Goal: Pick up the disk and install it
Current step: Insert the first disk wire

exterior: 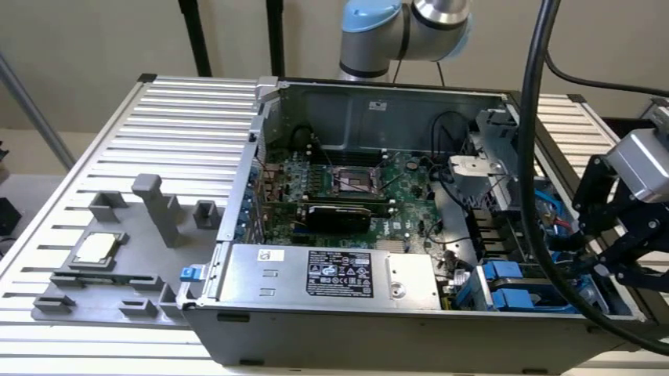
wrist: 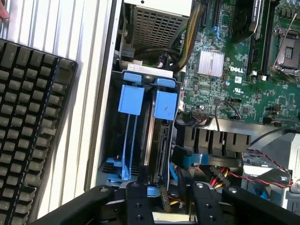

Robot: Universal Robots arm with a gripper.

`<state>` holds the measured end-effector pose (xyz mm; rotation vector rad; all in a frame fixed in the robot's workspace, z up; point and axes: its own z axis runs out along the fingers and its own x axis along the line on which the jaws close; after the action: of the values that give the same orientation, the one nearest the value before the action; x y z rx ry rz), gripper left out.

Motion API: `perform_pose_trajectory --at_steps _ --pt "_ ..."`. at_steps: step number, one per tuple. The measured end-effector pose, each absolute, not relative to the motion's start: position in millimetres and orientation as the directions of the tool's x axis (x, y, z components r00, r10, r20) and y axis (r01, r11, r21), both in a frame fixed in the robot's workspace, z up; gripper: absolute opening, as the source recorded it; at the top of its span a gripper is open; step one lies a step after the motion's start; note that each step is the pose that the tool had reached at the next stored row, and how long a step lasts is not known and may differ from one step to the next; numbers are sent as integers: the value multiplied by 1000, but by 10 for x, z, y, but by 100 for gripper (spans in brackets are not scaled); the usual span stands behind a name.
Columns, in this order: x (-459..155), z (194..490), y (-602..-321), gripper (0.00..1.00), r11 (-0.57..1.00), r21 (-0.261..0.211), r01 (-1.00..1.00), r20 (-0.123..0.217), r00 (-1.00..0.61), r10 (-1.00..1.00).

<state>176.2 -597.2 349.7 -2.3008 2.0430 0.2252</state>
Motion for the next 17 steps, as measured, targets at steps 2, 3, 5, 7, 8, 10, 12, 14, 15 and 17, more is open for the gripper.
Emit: perform_pose_trajectory --at_steps 2,3,5,7,8,10,12,14,15,17 --pt "1761 3495 -5976 100 -127 52 -991 -151 118 -982" --pt "1762 3495 -5978 100 -129 50 -990 -152 120 -981" --pt "1761 3494 -5981 100 -132 47 -990 -154 124 -980" --pt "1761 3492 -5984 100 -135 38 -990 -156 128 -979" --pt "1761 3490 -5985 100 -137 33 -990 -157 130 -979" --pt "1762 3490 -5986 100 -139 25 -990 -159 133 -978" --pt "1762 3489 -5986 100 -140 23 -990 -161 134 -978" --pt "1760 3489 -5987 100 -140 22 -990 -162 135 -978" --pt "1759 3490 -5987 100 -140 22 -990 -162 135 -978" --pt "1757 3495 -5988 100 -140 22 -990 -161 135 -978"
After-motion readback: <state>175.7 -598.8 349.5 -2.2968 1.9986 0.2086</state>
